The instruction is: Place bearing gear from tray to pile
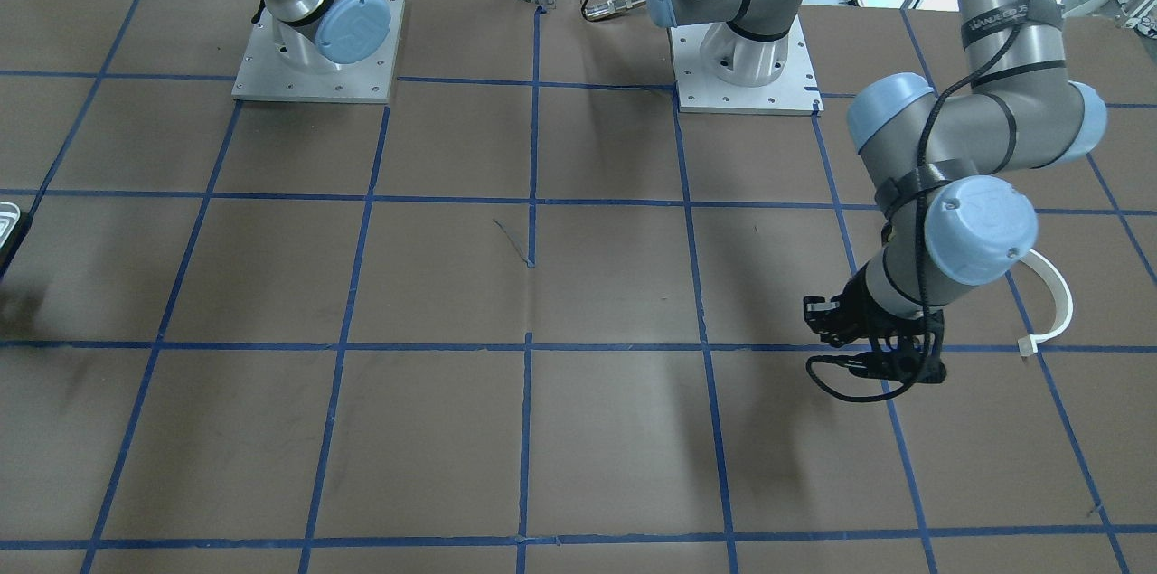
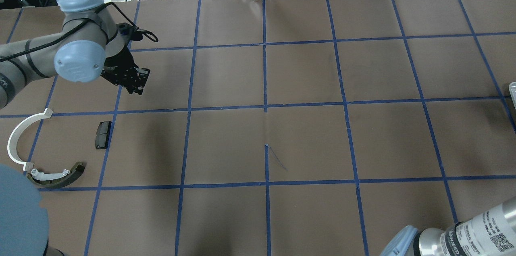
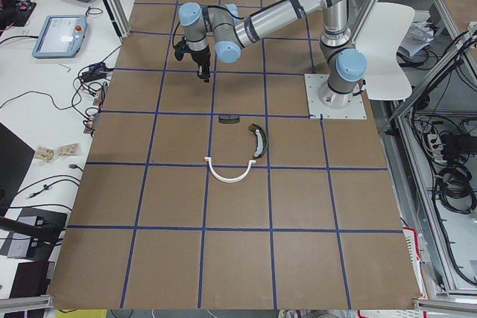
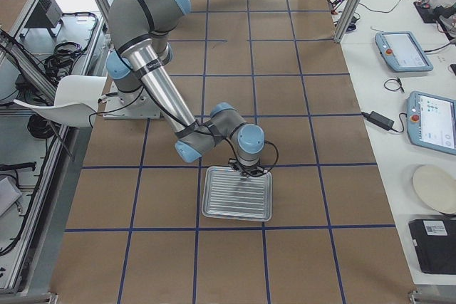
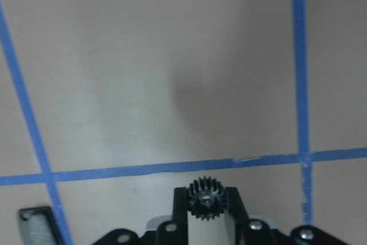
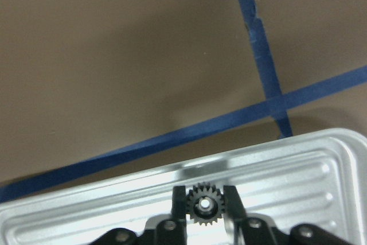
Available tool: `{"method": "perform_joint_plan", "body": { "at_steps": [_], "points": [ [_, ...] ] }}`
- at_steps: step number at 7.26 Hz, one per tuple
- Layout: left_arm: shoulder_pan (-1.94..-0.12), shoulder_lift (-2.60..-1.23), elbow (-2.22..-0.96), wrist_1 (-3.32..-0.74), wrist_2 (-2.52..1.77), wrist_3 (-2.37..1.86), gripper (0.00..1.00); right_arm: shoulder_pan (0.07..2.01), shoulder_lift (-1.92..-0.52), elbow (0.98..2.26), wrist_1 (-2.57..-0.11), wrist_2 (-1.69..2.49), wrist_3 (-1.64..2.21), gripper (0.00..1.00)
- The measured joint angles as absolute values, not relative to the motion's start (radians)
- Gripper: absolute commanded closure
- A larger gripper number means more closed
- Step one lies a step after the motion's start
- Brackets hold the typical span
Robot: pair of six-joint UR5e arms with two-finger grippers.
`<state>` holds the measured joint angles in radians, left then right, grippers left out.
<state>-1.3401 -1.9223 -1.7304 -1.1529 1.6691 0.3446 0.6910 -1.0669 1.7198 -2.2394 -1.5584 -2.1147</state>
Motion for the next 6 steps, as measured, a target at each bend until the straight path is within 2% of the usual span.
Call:
{"method": "perform_joint_plan", "body": {
  "at_steps": [3, 6],
  "points": [
    [-1.145, -1.920, -1.743, -1.145, 1.701, 0.582, 1.00, 0.802, -1.187, 1.734, -2.153, -1.559, -1.726, 1.00],
    [-1.003, -1.934, -1.818, -1.083, 1.703, 0.707, 1.00, 1.162, -1.251, 1.767, -2.128, -1.560, -1.148, 1.00]
  ]
}}
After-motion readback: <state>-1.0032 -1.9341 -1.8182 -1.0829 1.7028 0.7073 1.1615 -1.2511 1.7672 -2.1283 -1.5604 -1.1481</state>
